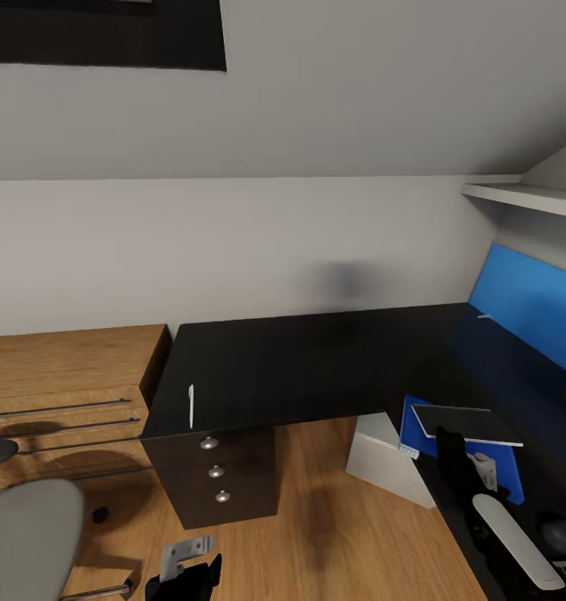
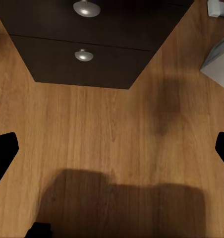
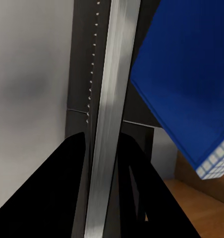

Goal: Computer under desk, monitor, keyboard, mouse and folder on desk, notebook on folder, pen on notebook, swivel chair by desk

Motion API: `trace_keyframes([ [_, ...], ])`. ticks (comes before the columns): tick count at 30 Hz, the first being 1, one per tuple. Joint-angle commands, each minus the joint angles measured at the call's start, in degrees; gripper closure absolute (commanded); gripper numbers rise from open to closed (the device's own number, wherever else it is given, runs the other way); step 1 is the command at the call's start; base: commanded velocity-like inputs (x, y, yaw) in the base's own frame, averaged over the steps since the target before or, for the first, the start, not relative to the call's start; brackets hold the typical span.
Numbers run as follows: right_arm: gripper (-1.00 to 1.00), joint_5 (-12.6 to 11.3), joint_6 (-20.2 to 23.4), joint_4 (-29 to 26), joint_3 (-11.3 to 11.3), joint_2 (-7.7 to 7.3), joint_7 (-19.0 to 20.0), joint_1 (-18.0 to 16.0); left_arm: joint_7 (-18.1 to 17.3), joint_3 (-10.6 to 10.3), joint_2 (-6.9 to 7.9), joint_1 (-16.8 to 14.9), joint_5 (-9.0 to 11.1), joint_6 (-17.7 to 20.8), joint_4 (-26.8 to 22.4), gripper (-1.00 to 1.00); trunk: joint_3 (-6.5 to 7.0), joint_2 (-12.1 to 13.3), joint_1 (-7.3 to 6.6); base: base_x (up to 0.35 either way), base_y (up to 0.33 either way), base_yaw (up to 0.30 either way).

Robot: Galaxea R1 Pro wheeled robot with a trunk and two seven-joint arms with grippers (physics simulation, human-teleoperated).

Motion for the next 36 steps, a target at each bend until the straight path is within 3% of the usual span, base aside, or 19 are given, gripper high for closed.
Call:
trace_keyframes([
  [1, 1.00, -0.5, -0.5, -0.1, 0.2, -0.09, -0.1, 0.0, 0.5, -0.1, 0.01, 0.0, 0.6, 0.2, -0.1, -1.00, -0.06, -0.1, 0.01, 0.002, 0.000, 0.000],
  [28, 1.00, -0.5, -0.3, 2.7, 0.3, -0.08, -0.2, 0.0, 0.5, -0.1, 0.01, 0.0, 0.6, 0.2, -0.1, -1.00, -0.06, -0.1, 0.01, 0.000, 0.000, 0.000],
  [36, 1.00, -0.5, -0.3, 2.7, 0.3, -0.09, -0.2, 0.0, 0.5, 0.0, 0.01, 0.0, 0.6, 0.2, -0.1, -1.00, -0.06, -0.1, 0.01, 0.167, 0.000, 0.000],
])
